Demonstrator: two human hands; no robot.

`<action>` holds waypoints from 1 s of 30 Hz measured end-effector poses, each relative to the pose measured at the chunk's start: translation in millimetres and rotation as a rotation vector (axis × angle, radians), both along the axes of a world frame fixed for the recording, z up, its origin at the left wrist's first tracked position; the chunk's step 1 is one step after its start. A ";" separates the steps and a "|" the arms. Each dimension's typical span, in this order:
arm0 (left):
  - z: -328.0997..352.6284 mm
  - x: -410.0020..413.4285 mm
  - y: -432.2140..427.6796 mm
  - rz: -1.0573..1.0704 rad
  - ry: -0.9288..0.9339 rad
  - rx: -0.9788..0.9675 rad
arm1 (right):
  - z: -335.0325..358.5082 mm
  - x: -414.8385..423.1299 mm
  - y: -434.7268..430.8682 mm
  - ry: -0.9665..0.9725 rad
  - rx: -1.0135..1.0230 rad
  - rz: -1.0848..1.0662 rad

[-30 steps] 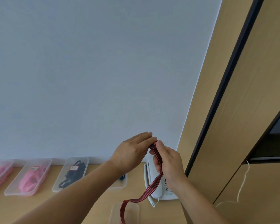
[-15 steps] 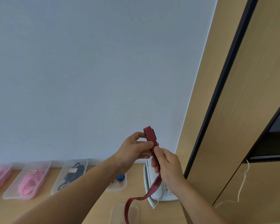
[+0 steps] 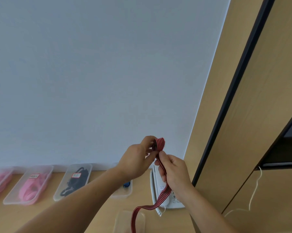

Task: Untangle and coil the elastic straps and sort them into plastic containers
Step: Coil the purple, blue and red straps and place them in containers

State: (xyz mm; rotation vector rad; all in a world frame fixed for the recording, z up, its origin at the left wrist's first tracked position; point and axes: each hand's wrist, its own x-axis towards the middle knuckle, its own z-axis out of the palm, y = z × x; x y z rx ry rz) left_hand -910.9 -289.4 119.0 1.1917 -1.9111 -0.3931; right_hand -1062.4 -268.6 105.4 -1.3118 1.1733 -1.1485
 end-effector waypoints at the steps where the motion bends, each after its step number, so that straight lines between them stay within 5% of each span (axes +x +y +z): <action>1: -0.6 -0.1 -0.1 -0.002 -0.073 -0.056 | 0.8 0.3 0.3 -0.025 0.008 0.001; 14: -4.3 10.6 -3.5 -0.031 -0.421 -0.503 | 13.3 4.8 2.8 -0.116 0.019 -0.098; 18: -5.1 7.0 -7.9 -0.020 -0.502 -0.535 | 10.0 7.0 -0.3 -0.034 -0.041 -0.129; 30: -7.3 19.3 -15.7 -0.021 -0.512 -0.630 | 9.8 8.5 1.2 -0.229 0.070 -0.089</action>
